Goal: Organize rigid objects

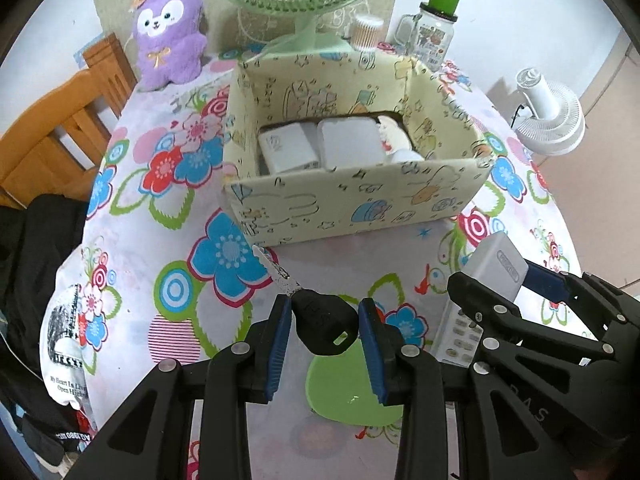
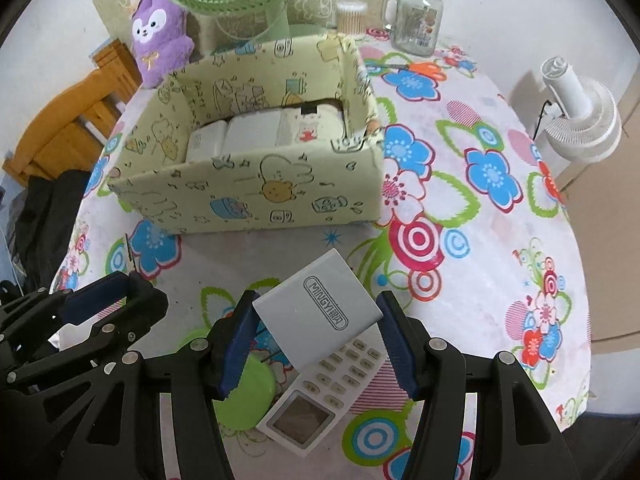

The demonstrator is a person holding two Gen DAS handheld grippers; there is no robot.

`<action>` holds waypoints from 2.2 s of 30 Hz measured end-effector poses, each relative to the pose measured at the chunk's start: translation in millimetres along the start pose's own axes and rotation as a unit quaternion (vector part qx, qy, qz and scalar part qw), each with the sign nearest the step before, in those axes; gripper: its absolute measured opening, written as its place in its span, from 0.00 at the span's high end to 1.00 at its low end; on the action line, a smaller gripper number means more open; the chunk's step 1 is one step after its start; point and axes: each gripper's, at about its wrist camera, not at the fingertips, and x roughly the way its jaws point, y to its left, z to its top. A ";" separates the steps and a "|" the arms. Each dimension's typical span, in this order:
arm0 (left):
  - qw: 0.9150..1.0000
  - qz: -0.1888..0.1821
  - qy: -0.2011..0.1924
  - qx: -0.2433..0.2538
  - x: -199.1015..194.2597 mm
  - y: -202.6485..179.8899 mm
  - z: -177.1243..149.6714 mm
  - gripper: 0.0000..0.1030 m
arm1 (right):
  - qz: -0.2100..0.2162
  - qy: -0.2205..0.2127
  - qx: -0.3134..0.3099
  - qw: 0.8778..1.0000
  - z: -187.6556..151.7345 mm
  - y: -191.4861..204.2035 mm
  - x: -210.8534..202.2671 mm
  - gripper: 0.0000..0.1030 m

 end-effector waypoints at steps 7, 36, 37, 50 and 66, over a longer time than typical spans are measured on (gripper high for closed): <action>1.000 0.005 -0.012 0.007 -17.8 -5.7 2.9 0.66 | -0.002 -0.010 0.000 1.000 6.2 -3.1 -15.2 0.39; 0.997 0.020 -0.072 0.004 -76.8 -17.9 28.7 0.66 | -0.006 -0.056 -0.006 0.998 35.2 -5.1 -79.3 0.39; 0.997 0.020 -0.074 0.002 -77.7 -17.5 30.4 0.66 | -0.005 -0.057 -0.007 0.998 37.0 -5.1 -80.0 0.39; 0.996 0.019 -0.081 -0.017 -77.4 -13.6 49.9 0.66 | 0.000 -0.061 -0.020 0.998 63.1 -5.6 -80.4 0.39; 0.996 0.027 -0.071 -0.038 -58.8 -6.8 77.8 0.66 | 0.018 -0.048 -0.041 0.998 100.3 -8.5 -61.2 0.39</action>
